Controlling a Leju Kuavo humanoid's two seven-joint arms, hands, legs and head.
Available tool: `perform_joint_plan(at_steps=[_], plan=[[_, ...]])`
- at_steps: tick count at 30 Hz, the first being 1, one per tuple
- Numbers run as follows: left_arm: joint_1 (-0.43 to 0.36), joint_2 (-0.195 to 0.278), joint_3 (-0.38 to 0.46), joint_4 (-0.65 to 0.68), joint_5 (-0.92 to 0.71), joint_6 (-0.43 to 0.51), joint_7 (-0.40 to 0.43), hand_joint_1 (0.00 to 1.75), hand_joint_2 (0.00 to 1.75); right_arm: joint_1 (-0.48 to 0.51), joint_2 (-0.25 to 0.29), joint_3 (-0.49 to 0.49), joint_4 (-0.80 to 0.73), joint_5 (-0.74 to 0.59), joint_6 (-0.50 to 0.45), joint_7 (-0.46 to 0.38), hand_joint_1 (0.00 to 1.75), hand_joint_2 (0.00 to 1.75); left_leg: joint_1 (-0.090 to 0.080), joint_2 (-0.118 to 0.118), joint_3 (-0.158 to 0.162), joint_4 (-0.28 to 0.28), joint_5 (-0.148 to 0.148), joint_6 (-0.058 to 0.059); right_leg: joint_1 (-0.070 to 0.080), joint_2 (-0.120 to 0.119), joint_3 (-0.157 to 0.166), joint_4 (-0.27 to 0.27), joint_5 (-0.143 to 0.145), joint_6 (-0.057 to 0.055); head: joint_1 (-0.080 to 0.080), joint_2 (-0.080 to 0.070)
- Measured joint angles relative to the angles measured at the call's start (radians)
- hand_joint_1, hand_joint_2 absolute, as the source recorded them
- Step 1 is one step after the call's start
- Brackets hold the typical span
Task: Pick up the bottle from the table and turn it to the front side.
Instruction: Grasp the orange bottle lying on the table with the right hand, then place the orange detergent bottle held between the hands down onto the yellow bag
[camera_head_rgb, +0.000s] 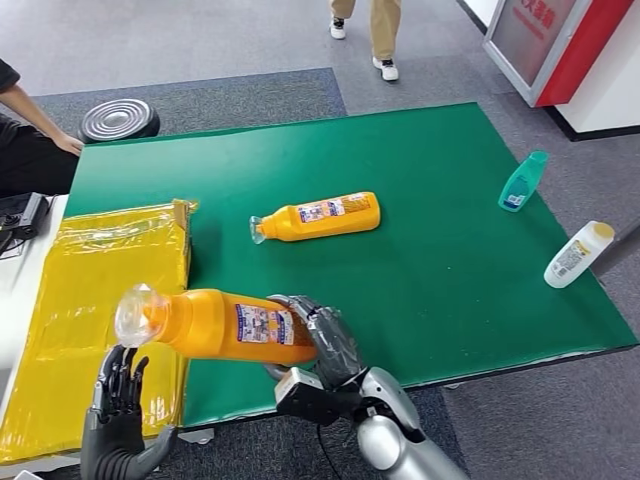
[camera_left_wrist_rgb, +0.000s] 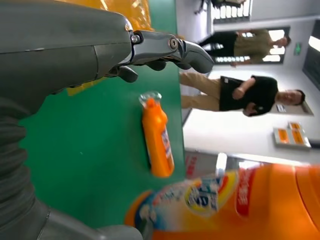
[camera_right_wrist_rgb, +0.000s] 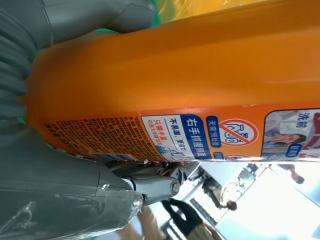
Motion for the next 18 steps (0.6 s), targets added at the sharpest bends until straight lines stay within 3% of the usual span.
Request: perform_joint_plan(at_steps=[8,18], plan=[[-0.035,0.088,-0.155,-0.012,0.027,0.061,0.001,0.0,1.75,-0.007,0.049,0.041,0.13,-0.039,-0.04,-0.061,1.75,1.75,0.0,0.0,0.0,0.0,0.0,0.0,0.0,0.0,0.0,0.0,0.0,0.0,0.0,0.0],[-0.07,0.119,-0.184,-0.017,0.112,0.062,0.011,0.0,1.75,-0.01,0.063,0.068,0.2,-0.035,-0.045,-0.101,1.75,1.75,0.0,0.0,0.0,0.0,0.0,0.0,0.0,0.0,0.0,0.0,0.0,0.0,0.0,0.0]])
